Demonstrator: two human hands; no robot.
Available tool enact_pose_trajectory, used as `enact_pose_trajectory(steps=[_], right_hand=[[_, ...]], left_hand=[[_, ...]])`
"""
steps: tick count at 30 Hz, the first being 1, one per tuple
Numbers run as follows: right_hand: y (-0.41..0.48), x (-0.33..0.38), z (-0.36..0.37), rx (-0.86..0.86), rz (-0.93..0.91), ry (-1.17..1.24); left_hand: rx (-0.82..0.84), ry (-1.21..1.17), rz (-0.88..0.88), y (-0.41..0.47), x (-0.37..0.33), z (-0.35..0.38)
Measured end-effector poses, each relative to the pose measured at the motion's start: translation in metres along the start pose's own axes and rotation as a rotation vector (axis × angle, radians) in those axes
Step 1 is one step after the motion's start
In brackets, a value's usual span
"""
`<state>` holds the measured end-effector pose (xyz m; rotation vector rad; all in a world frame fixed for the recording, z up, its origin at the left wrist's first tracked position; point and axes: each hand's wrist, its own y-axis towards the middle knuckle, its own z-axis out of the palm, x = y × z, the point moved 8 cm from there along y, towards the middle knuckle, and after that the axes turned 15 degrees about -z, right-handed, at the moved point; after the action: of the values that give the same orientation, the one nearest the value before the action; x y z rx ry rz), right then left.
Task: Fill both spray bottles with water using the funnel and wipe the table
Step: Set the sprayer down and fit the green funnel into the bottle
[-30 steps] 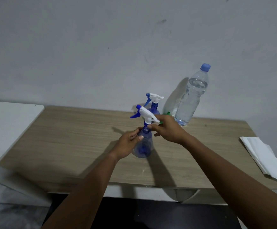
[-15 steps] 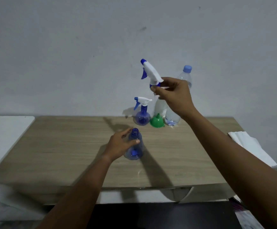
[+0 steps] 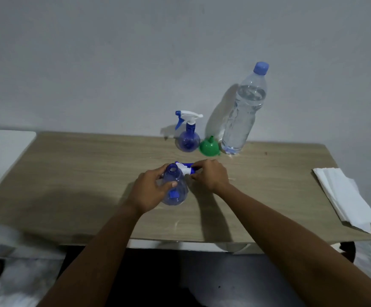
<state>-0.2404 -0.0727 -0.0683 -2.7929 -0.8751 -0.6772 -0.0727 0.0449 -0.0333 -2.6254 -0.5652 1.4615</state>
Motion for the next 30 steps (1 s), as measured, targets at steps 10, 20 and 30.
enact_pose_trajectory(steps=[10, 20, 30], right_hand=[[0.006, -0.010, 0.018, -0.029, -0.037, 0.017], [0.023, -0.050, -0.017, -0.247, 0.159, 0.274], [0.061, -0.084, -0.028, -0.379, 0.314, 0.480]], left_hand=[[0.077, -0.102, -0.106, 0.012, -0.007, -0.003], [0.168, -0.002, -0.102, 0.019, -0.018, -0.003], [0.210, 0.012, -0.103, 0.026, -0.016, -0.003]])
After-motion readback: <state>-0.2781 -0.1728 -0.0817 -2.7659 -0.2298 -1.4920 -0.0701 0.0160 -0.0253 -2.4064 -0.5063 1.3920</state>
